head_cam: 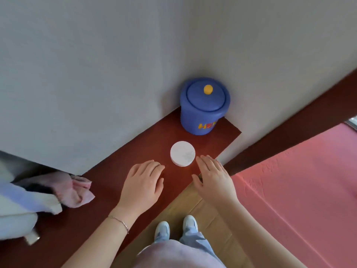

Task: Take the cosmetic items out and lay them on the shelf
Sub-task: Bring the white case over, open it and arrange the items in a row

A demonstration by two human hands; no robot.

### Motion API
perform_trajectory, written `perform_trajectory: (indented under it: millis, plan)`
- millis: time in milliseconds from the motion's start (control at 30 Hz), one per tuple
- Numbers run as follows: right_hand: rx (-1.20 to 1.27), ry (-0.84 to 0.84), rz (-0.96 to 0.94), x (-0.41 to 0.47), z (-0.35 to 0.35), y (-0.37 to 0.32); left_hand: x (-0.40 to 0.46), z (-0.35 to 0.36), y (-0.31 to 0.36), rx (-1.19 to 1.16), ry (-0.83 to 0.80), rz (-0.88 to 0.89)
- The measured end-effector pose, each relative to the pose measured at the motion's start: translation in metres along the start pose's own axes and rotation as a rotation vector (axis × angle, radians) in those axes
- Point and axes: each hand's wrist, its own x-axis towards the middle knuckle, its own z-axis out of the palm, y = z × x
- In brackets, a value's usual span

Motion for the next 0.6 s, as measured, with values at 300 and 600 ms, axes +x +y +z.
perform_trajectory:
  millis: [300,600]
  plan:
    - [0.083,-0.25,-0.222,0.06,0.009,-0.011,0.003,0.002,0.008,0.015,-0.035,-0.199]
    - [0.308,-0.273,-0.201,0.069,0.009,-0.021,-0.001,-0.006,0.019,-0.798,-0.036,-0.664]
